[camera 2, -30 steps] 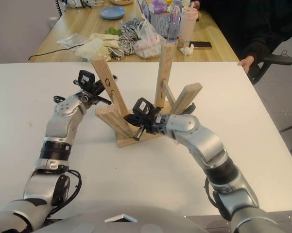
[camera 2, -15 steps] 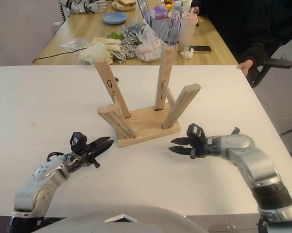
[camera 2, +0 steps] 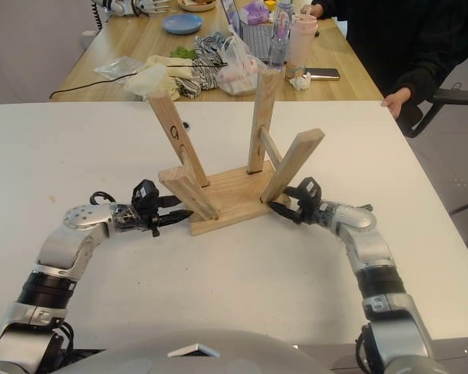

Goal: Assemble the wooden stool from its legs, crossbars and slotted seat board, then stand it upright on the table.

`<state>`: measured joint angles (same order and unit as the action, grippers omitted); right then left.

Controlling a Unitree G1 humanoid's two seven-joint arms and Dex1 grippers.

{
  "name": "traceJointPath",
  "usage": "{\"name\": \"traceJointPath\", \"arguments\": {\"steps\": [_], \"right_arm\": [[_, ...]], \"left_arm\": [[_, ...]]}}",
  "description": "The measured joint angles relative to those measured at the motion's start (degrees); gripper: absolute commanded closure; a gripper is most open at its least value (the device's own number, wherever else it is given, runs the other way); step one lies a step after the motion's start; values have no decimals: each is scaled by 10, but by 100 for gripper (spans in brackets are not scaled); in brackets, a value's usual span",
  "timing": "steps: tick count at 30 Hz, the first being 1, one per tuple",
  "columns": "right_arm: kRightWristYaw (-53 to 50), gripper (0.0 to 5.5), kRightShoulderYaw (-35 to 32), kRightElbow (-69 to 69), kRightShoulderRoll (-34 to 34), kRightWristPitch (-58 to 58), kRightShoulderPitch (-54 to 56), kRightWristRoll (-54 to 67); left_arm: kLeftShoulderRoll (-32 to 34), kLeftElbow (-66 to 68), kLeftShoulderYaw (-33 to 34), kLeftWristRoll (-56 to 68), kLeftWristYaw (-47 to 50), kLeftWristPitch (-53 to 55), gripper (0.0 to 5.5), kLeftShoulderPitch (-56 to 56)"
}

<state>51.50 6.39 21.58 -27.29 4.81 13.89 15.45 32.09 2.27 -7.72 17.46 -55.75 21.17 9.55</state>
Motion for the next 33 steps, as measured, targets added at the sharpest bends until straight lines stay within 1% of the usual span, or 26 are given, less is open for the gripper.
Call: {"name": "traceJointPath", "arguments": {"steps": [2,3,5,9,14,16,19,20,22,25,26,28,29,30,31,33], "right_arm": [[40,346,10,-9,-2,5,0,4],[62,372,17,-20,-4,7,-2,4],[95,404,34,-40,-8,19,-10,3],[126,420,52,-75,-27,46,-16,2],[171,435,66,-99,-33,77,-18,4],[197,440,80,-115,-50,90,-18,6],[209,440,89,-123,-56,99,-20,3],[211,411,93,-130,-64,109,-18,4],[228,370,95,-141,-75,135,-16,12],[239,328,96,-154,-79,156,-20,22],[241,326,96,-158,-82,158,-22,23],[238,359,95,-166,-87,160,-27,27],[237,365,95,-167,-89,161,-29,28],[235,393,94,-169,-91,165,-31,31],[233,409,93,-170,-91,167,-32,32],[228,421,93,-171,-91,167,-35,35]], "left_arm": [[10,20,-5,1,-28,12,336,20],[22,29,-10,-1,-43,19,336,29],[44,38,-12,-2,-67,38,336,35],[64,38,-17,-3,-94,56,336,34],[84,49,-9,-9,-112,34,336,24],[95,51,-6,-6,-132,20,336,12],[99,48,3,10,-146,19,336,-8],[101,42,7,17,-149,23,336,-16],[102,32,13,30,-154,28,336,-32],[107,12,22,42,-155,41,336,-52],[109,9,24,44,-156,43,327,-57],[113,4,29,51,-156,47,318,-65],[116,4,33,51,-156,46,318,-68],[119,11,40,51,-153,45,318,-68],[119,15,47,51,-149,39,318,-68],[117,26,67,55,-142,18,318,-64]]}}
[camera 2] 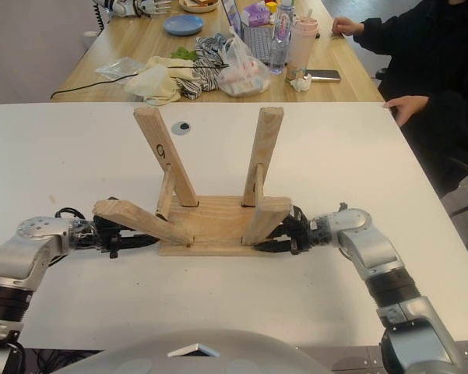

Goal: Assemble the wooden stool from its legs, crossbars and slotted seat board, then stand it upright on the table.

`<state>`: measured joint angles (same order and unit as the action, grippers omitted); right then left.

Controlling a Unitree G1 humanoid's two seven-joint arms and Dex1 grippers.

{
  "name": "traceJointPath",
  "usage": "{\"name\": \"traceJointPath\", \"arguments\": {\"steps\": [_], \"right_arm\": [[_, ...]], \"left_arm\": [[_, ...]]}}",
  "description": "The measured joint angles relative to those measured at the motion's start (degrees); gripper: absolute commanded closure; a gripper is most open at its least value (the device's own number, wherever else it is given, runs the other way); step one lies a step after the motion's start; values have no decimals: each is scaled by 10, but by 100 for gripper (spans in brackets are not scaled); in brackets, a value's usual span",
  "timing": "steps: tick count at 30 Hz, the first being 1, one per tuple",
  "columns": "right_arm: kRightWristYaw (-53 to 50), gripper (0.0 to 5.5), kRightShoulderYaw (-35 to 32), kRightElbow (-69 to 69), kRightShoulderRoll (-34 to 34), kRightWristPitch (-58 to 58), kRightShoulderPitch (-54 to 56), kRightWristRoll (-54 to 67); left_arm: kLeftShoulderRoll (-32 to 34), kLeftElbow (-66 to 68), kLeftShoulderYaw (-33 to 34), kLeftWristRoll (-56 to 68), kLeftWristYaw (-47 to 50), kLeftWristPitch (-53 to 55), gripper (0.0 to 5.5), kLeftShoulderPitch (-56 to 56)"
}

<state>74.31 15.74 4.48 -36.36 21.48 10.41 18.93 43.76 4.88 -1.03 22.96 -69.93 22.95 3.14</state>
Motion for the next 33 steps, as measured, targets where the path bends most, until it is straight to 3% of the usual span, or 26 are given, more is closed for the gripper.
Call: {"name": "traceJointPath", "arguments": {"steps": [6,17,19,23,27,33], "right_arm": [[-24,424,-4,11,21,-7,-1,7],[-33,425,-4,11,21,-7,-1,8],[-32,426,-4,13,21,-8,0,8],[-31,426,1,19,21,-12,6,8],[-31,426,1,21,21,-4,11,10],[-26,426,-25,-15,15,156,28,87]], "left_arm": [[-12,18,18,15,-14,-15,318,13],[-10,-63,-3,47,-12,77,146,-33],[-23,-72,-7,50,-2,80,142,-34],[-70,-53,-11,50,19,60,200,-23],[-77,-46,-26,38,22,49,261,-16],[-78,-55,10,125,43,195,328,2]]}}
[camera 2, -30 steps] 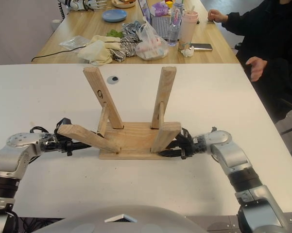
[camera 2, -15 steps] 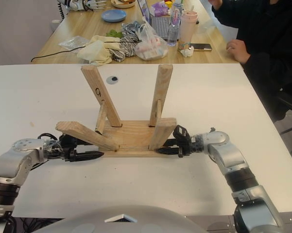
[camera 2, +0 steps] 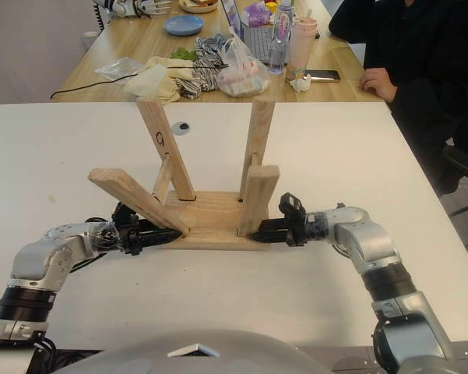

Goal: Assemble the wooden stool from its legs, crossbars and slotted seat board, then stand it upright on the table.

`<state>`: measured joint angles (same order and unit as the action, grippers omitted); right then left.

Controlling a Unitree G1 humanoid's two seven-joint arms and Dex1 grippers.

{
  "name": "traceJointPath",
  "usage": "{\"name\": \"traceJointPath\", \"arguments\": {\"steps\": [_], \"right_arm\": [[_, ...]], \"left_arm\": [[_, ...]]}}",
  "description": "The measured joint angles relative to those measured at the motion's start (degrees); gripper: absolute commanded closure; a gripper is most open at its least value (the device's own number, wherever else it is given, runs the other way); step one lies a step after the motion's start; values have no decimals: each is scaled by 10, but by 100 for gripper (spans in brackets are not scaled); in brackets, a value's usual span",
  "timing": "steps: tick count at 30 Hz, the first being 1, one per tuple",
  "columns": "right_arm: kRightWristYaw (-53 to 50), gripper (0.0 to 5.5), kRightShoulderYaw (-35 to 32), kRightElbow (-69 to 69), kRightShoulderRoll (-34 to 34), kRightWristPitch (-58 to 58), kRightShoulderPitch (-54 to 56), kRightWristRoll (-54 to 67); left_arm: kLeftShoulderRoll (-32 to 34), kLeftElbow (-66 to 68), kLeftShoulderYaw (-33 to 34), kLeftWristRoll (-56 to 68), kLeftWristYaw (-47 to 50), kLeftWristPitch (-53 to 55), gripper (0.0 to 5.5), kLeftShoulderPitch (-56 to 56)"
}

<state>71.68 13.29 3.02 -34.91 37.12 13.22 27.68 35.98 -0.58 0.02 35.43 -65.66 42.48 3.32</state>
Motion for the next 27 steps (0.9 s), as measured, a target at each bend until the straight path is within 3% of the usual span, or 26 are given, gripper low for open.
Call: {"name": "traceJointPath", "arguments": {"steps": [5,11,16,18,27], "right_arm": [[33,433,-16,-14,-40,160,47,72],[53,446,-39,104,-17,378,169,139],[47,244,-27,148,22,474,209,166],[72,191,-8,143,-6,460,203,169],[79,47,-30,223,-23,468,219,174]], "left_arm": [[-1,-42,39,91,55,186,339,46],[-46,-7,116,159,176,408,367,181],[-97,12,140,162,240,478,184,219],[-101,41,146,161,249,485,134,229],[-106,180,182,118,310,496,122,346]]}}
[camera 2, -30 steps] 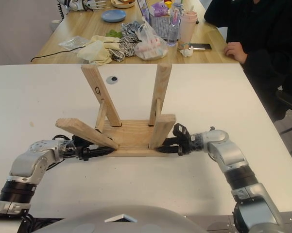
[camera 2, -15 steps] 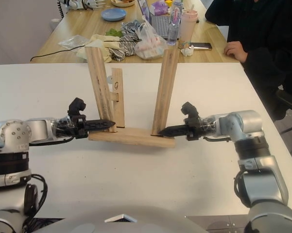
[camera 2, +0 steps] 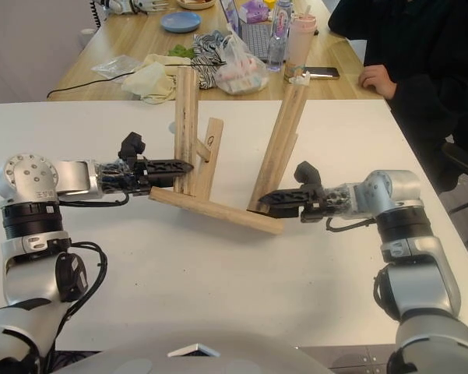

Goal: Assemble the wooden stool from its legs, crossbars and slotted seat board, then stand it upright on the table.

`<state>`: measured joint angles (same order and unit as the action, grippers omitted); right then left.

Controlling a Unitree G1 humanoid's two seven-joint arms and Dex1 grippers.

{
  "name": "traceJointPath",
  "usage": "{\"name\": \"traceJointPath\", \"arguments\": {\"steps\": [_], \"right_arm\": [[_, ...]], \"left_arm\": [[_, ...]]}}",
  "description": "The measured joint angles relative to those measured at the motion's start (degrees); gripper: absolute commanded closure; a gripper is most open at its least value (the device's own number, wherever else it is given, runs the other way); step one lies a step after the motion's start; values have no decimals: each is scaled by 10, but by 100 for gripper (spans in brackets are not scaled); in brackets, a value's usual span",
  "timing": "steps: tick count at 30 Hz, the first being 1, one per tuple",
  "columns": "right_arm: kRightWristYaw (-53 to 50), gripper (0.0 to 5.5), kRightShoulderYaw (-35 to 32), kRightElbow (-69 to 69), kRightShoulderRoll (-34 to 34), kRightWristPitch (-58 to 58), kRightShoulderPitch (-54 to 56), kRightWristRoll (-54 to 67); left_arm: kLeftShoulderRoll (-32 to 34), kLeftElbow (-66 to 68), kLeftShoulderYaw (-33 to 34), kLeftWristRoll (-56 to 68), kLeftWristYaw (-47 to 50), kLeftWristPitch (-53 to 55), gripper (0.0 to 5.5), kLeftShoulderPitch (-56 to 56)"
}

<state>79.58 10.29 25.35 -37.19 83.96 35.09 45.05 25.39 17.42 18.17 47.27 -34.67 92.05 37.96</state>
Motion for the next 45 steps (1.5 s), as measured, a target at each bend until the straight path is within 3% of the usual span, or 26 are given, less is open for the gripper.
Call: {"name": "traceJointPath", "arguments": {"steps": [3,9,12,16,23,29,35,45], "right_arm": [[-5,15,12,17,1,9,0,-6],[-14,15,14,41,2,-6,-1,-22],[-11,15,4,41,1,-40,-3,-28],[-3,15,-28,-25,-43,-153,-41,-47],[-69,15,-133,-234,-39,-427,-216,-96],[-112,15,-145,-362,-34,-477,-347,-95],[-129,15,-156,-372,-19,-475,-355,-77],[-130,15,-159,-483,-64,-431,-434,-44]], "left_arm": [[5,34,3,-23,16,-26,122,28],[12,80,0,-47,23,-42,122,81],[29,88,-5,-57,0,-102,122,85],[64,62,-7,-86,-101,-305,122,58],[145,24,-143,-237,-356,-691,122,-146],[212,63,-141,-246,-478,-774,122,-156],[192,73,-185,-272,-512,-839,122,-156],[129,185,-221,-334,-509,-1018,122,-104]]}}
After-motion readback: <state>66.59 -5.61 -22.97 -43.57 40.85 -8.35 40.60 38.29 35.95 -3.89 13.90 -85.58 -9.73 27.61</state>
